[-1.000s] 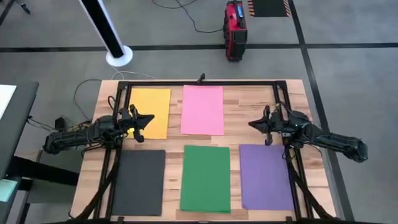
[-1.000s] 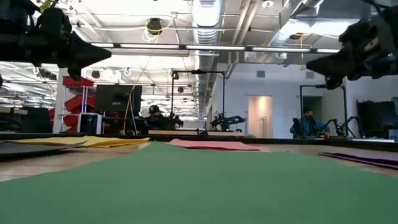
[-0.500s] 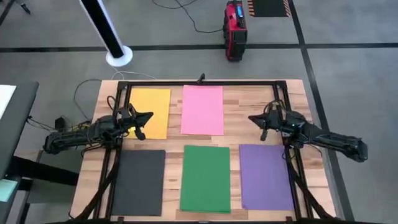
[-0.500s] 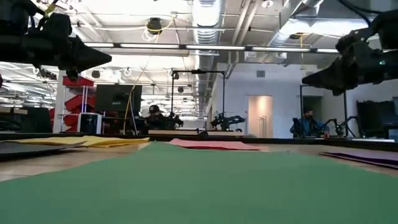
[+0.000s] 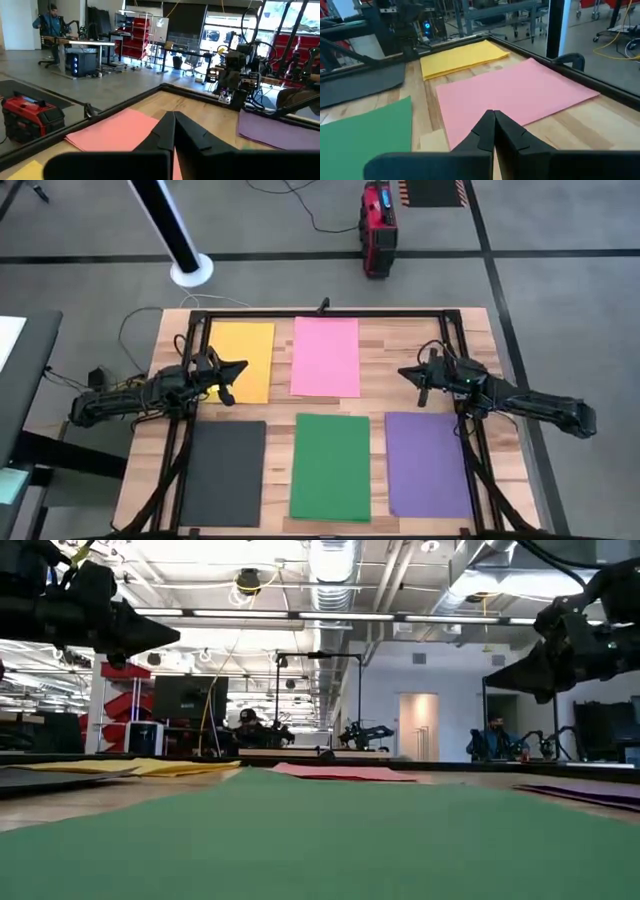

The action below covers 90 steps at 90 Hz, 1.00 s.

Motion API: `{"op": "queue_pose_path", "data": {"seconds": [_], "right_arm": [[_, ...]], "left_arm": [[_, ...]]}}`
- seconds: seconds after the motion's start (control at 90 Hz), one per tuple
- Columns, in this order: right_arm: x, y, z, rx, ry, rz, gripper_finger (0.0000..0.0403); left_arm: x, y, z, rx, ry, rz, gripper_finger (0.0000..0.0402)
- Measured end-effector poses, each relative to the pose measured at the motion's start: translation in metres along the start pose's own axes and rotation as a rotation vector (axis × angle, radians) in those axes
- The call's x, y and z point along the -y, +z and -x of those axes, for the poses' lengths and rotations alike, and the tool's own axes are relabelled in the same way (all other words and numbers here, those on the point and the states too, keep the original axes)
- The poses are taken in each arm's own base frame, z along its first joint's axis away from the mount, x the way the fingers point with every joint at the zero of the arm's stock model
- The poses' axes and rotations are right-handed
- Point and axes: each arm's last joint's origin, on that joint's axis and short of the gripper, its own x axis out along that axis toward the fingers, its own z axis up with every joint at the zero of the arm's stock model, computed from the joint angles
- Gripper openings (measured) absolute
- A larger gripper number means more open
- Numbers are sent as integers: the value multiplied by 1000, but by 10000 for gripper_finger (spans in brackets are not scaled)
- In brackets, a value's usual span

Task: Organize paper
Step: Return to Home Position

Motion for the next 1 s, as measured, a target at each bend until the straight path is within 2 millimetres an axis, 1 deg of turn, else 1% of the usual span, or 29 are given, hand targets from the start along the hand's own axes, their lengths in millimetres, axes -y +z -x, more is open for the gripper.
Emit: {"op": "queue_pose_path", "data": {"seconds": [0.122, 1.0], "right_arm": [[0, 0, 0, 0, 0, 0, 0], [0, 0, 0, 0, 1, 1, 0]], "left_arm": [[0, 0, 0, 0, 0, 37, 0], [0, 0, 0, -1, 0, 40, 0]]}}
